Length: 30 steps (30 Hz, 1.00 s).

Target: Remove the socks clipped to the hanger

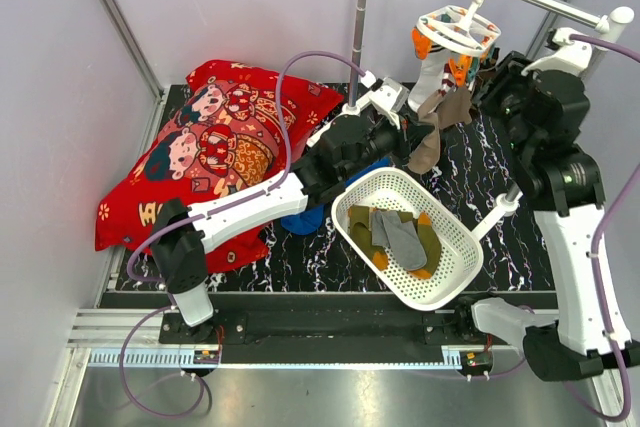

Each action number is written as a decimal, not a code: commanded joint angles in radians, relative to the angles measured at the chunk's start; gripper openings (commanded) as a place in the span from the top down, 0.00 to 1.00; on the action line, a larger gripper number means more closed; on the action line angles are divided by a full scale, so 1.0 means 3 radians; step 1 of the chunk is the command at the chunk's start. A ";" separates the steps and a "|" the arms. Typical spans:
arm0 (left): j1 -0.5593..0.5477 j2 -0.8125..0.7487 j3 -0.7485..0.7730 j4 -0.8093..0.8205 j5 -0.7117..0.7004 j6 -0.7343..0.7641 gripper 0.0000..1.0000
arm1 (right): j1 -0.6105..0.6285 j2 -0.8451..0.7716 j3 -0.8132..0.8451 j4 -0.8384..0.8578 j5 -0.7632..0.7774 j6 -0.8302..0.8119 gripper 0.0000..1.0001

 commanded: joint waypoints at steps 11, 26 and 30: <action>0.0056 -0.0175 0.0061 0.0058 -0.0089 0.0158 1.00 | -0.0307 0.0267 0.0308 -0.0038 0.0010 -0.0141 0.51; 0.0199 -0.0139 0.0128 0.0037 0.0059 0.0030 1.00 | -0.0614 0.0446 0.0135 0.0355 -0.1590 -0.0044 0.48; 0.0199 -0.0118 0.0112 0.0058 0.0085 0.0005 1.00 | -0.0609 0.0400 0.0017 0.0427 -0.1775 0.0069 0.48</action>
